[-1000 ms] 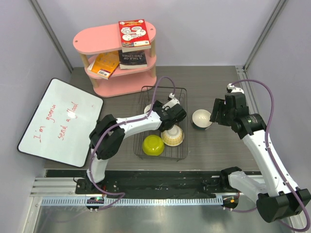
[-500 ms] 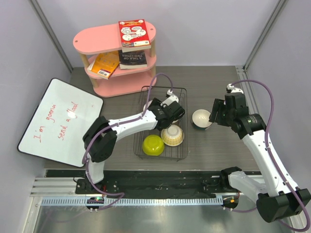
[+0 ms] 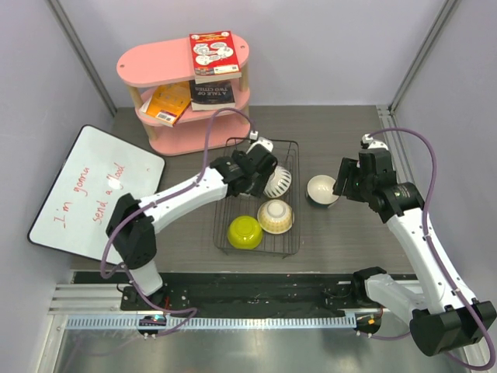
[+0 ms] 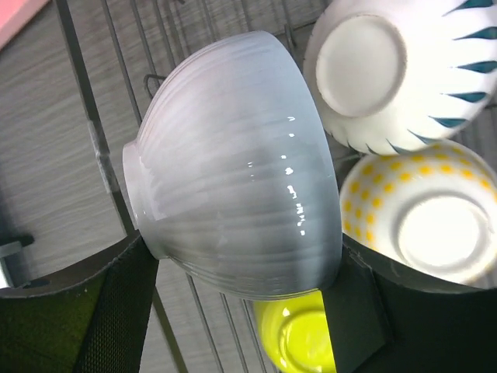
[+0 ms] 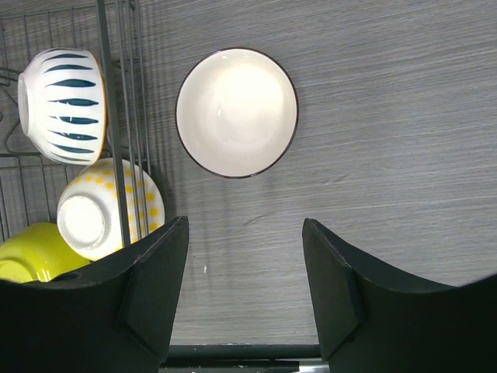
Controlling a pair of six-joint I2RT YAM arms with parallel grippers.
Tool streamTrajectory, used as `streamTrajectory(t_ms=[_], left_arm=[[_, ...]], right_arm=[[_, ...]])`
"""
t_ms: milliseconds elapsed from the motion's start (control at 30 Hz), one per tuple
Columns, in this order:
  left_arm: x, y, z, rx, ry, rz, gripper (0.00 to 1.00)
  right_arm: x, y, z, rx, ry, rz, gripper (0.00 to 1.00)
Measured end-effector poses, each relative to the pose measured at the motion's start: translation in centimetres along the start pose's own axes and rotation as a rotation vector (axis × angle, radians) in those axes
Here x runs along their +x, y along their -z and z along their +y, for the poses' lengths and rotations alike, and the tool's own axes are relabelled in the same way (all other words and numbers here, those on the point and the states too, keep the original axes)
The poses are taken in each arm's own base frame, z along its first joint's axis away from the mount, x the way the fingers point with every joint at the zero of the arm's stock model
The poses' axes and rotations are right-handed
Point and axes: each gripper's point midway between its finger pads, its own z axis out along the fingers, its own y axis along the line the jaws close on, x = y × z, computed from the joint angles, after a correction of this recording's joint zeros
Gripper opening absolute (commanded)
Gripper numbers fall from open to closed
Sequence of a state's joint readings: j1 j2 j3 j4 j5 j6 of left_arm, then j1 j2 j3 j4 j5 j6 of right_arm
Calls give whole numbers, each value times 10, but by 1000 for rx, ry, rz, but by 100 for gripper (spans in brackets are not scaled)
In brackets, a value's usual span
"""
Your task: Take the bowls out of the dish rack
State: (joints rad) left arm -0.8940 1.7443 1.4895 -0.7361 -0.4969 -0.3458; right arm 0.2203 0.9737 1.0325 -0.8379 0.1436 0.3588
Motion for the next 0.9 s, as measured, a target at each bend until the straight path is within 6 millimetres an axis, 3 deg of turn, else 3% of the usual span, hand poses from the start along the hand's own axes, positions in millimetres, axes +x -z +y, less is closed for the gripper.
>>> streamTrajectory(t_ms=[100, 167, 200, 267, 433, 633, 900], left_arm=[[-4, 16, 3, 96, 76, 12, 0], [-7, 27, 1, 212, 167, 23, 0], [-7, 31, 0, 258, 208, 28, 0], [-4, 44, -9, 426, 333, 52, 0], [1, 40, -8, 591, 513, 120, 0], [6, 48, -54, 879, 650, 211, 0], [-23, 58, -82, 1135, 786, 198, 0]], right_arm=[[2, -3, 4, -21, -2, 4, 68], [5, -6, 8, -43, -3, 16, 86], [7, -7, 12, -64, -7, 24, 87], [11, -9, 20, -110, -14, 40, 86], [11, -12, 44, -233, -67, 38, 82], [16, -18, 69, -360, -160, 45, 81], [22, -15, 102, -458, -171, 51, 83]])
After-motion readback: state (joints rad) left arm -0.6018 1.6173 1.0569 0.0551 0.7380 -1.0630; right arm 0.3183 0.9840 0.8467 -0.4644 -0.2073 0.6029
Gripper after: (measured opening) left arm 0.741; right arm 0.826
